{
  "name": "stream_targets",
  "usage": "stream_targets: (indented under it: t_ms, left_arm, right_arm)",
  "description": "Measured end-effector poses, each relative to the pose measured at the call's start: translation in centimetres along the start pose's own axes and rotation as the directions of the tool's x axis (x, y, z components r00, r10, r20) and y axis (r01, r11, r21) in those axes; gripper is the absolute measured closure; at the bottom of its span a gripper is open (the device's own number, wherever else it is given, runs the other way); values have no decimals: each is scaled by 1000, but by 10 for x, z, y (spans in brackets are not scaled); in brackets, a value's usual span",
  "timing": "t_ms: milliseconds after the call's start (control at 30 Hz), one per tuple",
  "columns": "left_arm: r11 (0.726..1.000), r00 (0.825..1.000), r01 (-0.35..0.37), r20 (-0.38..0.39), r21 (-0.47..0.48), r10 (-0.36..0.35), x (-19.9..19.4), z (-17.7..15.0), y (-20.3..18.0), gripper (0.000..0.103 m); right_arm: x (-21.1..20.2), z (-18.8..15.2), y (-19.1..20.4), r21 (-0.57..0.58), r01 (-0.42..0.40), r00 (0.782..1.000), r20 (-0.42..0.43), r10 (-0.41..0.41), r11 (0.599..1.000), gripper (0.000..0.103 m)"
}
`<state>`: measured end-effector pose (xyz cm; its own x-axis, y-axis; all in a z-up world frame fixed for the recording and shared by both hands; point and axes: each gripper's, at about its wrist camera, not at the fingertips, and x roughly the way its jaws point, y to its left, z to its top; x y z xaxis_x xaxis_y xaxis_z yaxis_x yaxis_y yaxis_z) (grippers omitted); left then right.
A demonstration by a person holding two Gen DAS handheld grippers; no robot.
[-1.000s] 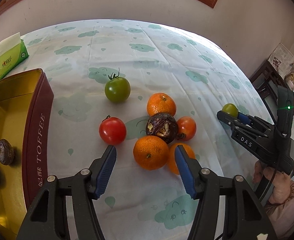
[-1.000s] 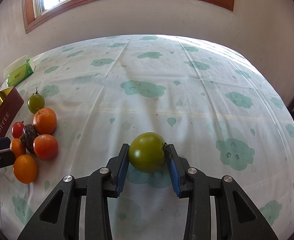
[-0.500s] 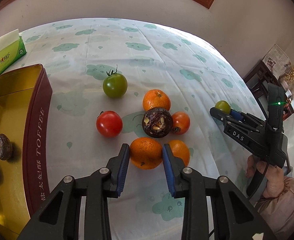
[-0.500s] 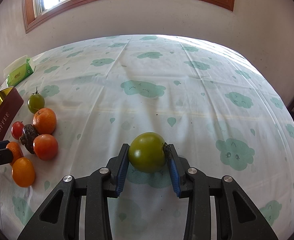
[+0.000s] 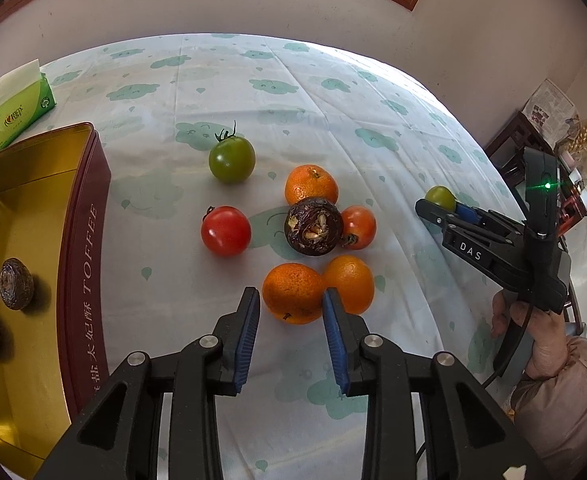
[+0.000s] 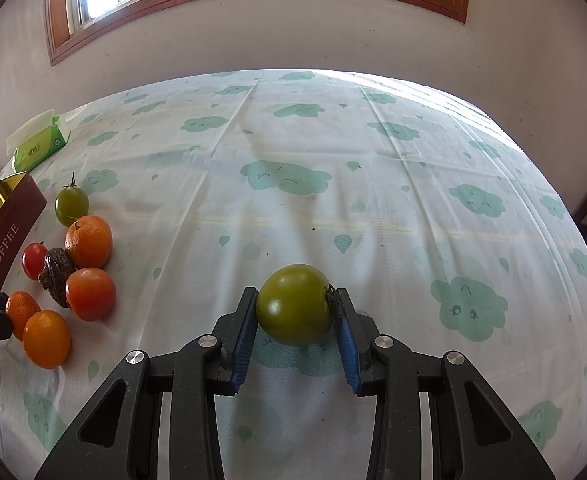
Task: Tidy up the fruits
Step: 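Move the left gripper toward an orange tangerine while the right holds the green tomato, then close the left gripper on the orange tangerine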
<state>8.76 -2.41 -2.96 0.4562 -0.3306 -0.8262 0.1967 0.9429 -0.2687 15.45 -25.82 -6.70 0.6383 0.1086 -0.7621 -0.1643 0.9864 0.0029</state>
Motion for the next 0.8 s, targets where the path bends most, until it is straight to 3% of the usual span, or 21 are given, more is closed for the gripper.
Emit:
stream_targets:
  t_ms: [267,367,667,800]
  left_arm:
    - [999,1000,-9,18,33,9,3,2,-3,70]
    - [999,1000,-10,7,44,10,9,2,-5,63]
    - [1000,1000,18,10,10,-18,14,5,2,63]
    - [999,999,42,8,-13,-42,12,4,7,69]
  right_arm:
    - [0,0,0,0,0,1000,0,0,1000,65]
    - [0,0,0,0,0,1000,0,0,1000,65]
    - [0,0,0,0,0,1000,0,0,1000,65]
    - [0,0,0,1,0,1000,0,0,1000,65]
